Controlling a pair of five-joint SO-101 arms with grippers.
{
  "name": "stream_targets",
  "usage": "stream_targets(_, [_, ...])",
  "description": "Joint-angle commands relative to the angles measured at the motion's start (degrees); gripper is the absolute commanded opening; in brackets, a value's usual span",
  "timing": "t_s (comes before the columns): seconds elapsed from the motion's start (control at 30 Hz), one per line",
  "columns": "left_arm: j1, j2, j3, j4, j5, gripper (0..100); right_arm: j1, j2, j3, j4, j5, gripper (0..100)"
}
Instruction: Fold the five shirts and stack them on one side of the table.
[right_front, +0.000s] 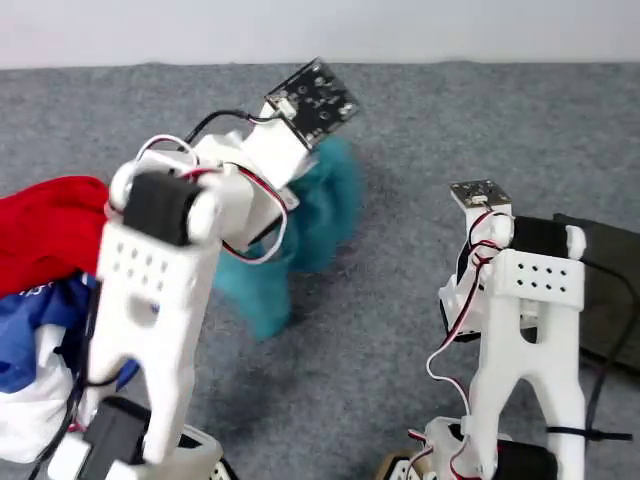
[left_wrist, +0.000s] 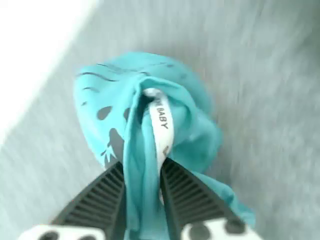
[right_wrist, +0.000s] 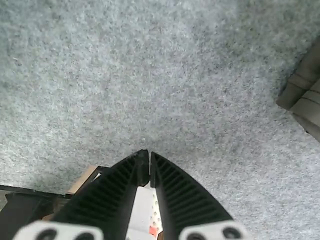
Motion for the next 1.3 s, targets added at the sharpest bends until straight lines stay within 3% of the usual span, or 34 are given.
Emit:
stream_targets(0.0, [4.7, -4.6, -7.4, 1.1, 0.4, 1, -0.1, -1.9, -0.7, 2.0, 0.5, 0.9])
stream_targets(0.2, [-2.4, -5.3, 2.6, 1.1, 0.4, 1, -0.1, -1.9, -0.7, 1.9, 0.7, 0.9])
stream_targets(0.47, [-13.7, -4.9, 35.3, -1.7, -5.4, 2, -0.2, -1.7, -0.7, 1.8, 0.9, 0.9])
stream_targets(0.57, [-18.9, -5.3, 43.5, -5.5, -7.1, 11, -0.3, -1.6, -0.7, 1.8, 0.9, 0.9])
stream_targets(0.67, [-24.1, -5.4, 44.6, -6.5, -7.2, 20, -0.6, -1.8, -0.8, 1.8, 0.9, 0.9])
stream_targets(0.93, [-38.7, -4.9, 37.8, -6.1, -7.4, 20, -1.8, -1.9, -1.4, -3.3, 0.8, 1.1])
stream_targets(1.1, [-49.6, -4.9, 37.8, -10.8, -7.4, 20, -8.5, -1.3, -6.2, -6.3, 0.6, 1.1])
stream_targets(1.27, [-55.4, -5.5, 37.6, -12.0, -7.4, 20, -18.4, -0.5, -8.2, -11.8, 0.5, 1.1])
